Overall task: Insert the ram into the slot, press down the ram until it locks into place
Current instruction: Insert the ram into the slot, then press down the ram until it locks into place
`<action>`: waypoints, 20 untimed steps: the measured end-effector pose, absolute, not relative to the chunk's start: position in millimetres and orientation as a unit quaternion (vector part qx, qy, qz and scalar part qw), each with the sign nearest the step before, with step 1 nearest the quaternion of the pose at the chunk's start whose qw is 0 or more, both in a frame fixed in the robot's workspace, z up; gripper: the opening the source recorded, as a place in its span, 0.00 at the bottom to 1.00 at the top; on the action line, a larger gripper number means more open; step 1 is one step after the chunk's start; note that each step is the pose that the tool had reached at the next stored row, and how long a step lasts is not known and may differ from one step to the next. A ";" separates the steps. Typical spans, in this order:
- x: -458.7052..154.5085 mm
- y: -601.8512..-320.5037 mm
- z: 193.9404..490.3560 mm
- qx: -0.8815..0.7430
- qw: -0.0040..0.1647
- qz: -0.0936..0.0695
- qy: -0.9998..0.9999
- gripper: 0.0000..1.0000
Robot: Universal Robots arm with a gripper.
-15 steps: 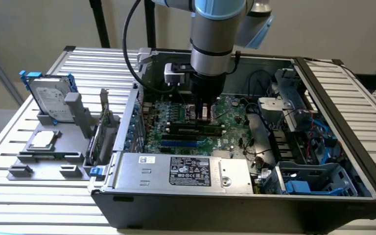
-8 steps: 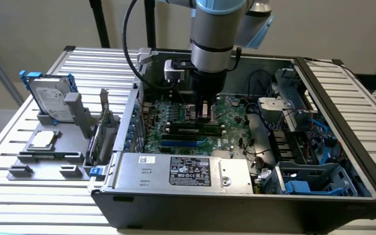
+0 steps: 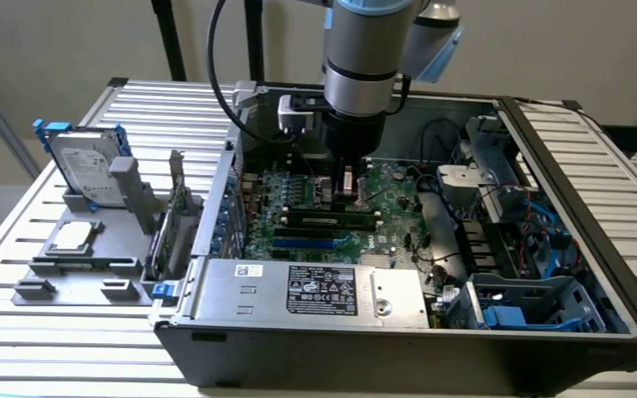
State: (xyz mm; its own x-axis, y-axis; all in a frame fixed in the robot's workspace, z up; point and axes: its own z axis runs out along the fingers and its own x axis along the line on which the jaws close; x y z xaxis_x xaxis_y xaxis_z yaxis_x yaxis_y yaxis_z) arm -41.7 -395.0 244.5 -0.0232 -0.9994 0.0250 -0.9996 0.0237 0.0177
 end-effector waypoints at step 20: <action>-42.7 -394.0 236.5 0.699 0.015 0.002 -0.715 0.10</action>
State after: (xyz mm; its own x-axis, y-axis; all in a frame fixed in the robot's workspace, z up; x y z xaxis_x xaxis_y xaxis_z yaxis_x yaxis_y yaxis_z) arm -42.7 -394.0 236.5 -0.0232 -0.9995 0.0233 -0.9996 0.0236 0.0179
